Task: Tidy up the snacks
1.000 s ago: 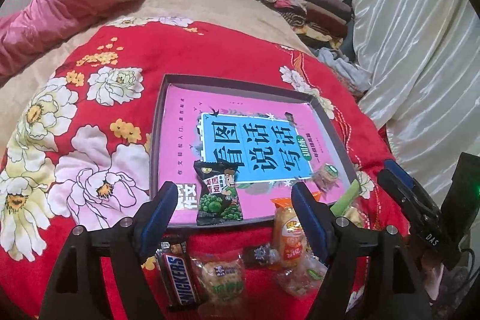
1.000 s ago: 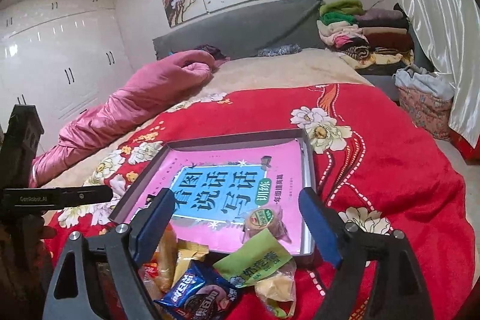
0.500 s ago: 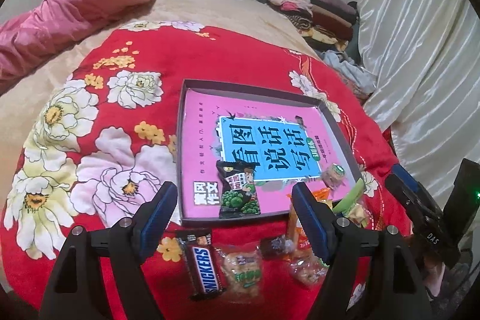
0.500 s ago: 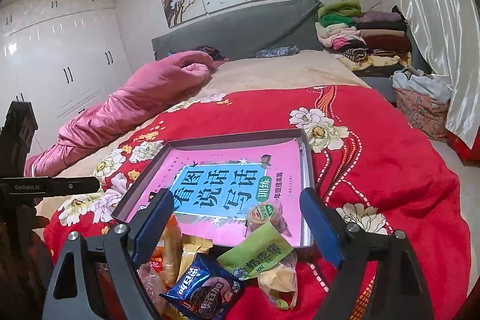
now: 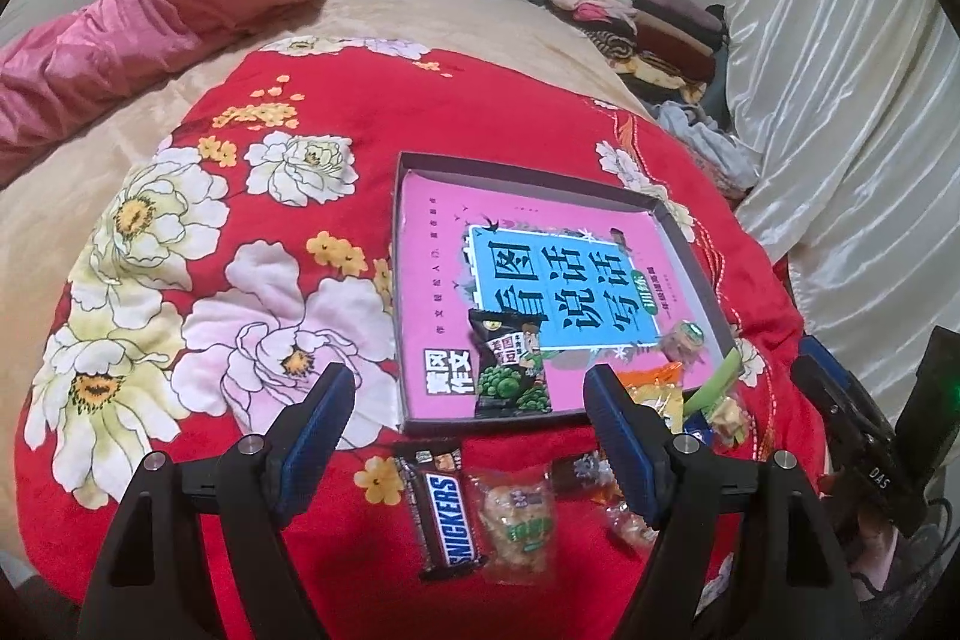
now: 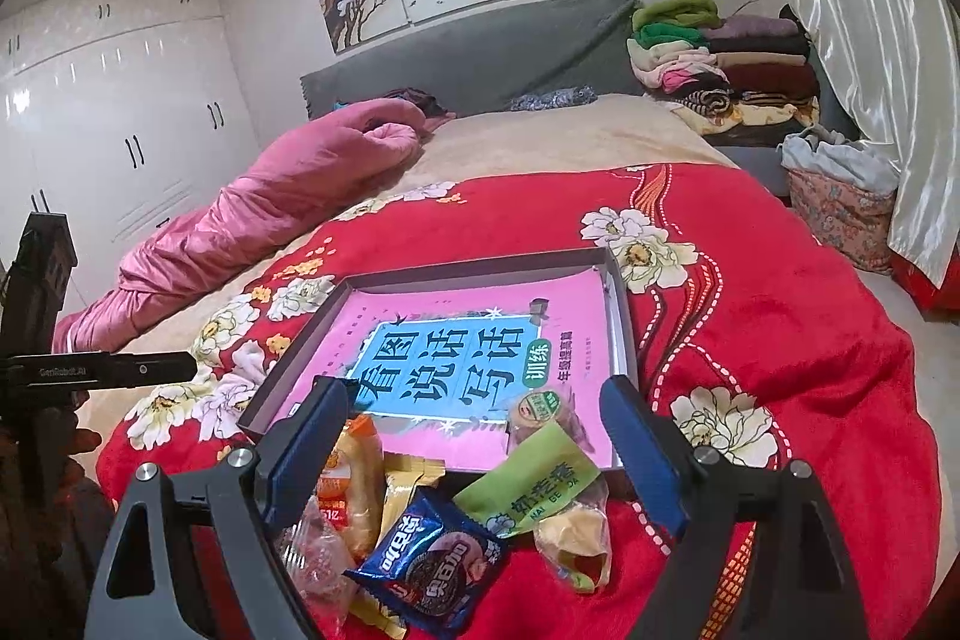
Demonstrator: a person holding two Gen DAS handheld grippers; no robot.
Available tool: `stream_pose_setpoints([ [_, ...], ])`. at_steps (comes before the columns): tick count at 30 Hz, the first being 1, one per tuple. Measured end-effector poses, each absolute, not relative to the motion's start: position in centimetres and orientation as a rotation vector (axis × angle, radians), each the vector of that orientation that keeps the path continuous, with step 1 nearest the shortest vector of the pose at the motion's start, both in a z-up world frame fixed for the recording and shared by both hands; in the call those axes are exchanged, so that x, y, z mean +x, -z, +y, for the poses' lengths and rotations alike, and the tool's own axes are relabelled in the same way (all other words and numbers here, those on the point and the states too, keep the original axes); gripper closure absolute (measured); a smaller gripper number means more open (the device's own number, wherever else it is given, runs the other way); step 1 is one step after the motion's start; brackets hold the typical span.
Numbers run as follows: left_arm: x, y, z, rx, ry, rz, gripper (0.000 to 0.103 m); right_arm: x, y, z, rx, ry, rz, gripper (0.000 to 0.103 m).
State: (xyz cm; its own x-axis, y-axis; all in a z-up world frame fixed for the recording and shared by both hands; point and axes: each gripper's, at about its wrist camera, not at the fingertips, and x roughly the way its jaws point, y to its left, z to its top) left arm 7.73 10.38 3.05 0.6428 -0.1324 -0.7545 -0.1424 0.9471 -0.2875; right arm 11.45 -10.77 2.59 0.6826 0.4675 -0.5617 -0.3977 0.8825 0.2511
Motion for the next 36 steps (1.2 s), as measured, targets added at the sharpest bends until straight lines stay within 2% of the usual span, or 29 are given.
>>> stream_pose_setpoints([
  [20,5.8,-1.8,11.1,-0.331,-0.030,0.942,0.023,9.2,-2.9,-10.0,0.083,-0.507,0.679,0.017],
  [36,4.5,2.1,10.3,-0.271,-0.049,1.091,0.023,6.7,-2.4,-6.5,-0.020,-0.606,0.719,0.017],
])
